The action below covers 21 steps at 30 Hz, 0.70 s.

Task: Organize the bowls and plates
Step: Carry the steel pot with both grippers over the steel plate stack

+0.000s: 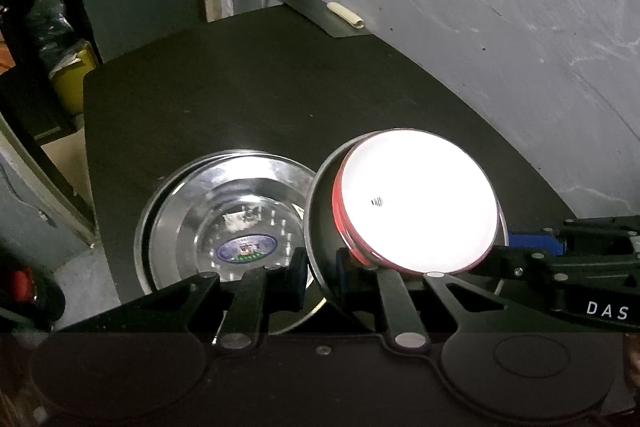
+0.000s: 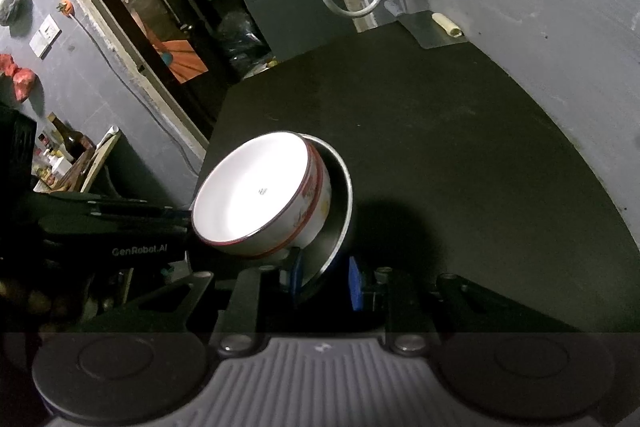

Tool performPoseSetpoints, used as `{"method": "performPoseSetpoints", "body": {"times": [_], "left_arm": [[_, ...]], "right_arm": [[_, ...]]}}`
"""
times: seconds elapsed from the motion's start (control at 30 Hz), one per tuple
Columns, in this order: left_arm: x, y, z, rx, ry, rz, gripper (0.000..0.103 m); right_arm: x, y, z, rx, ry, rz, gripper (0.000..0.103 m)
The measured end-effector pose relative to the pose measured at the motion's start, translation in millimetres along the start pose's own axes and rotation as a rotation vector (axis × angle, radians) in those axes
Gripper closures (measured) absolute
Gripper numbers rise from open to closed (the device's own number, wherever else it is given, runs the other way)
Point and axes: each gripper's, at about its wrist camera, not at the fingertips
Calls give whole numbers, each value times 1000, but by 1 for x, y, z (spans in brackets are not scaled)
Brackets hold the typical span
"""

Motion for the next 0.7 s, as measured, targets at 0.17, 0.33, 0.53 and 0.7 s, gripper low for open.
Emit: {"method": "performPoseSetpoints", "body": {"times": [0.17, 0.33, 0.53, 0.7], "left_arm": [[1, 0, 9, -12, -6, -3, 89], [3, 1, 17, -27, -17, -1, 89], [6, 3, 29, -48, -37, 13, 89], [8, 5, 38, -61, -48, 21, 89]], "right_arm": [[7, -4, 5, -11, -5, 6, 76], [16, -7, 10, -23, -15, 15, 76], [27, -7, 16, -38, -30, 38, 76], [36, -9, 21, -47, -39, 54, 76]]}}
Point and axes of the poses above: each gripper's, at about its wrist camera, not at the fingertips, and x roughly the way its jaws point, z to its left, y to its underside, and after that the axes turned 15 degrees about -y, right-handed
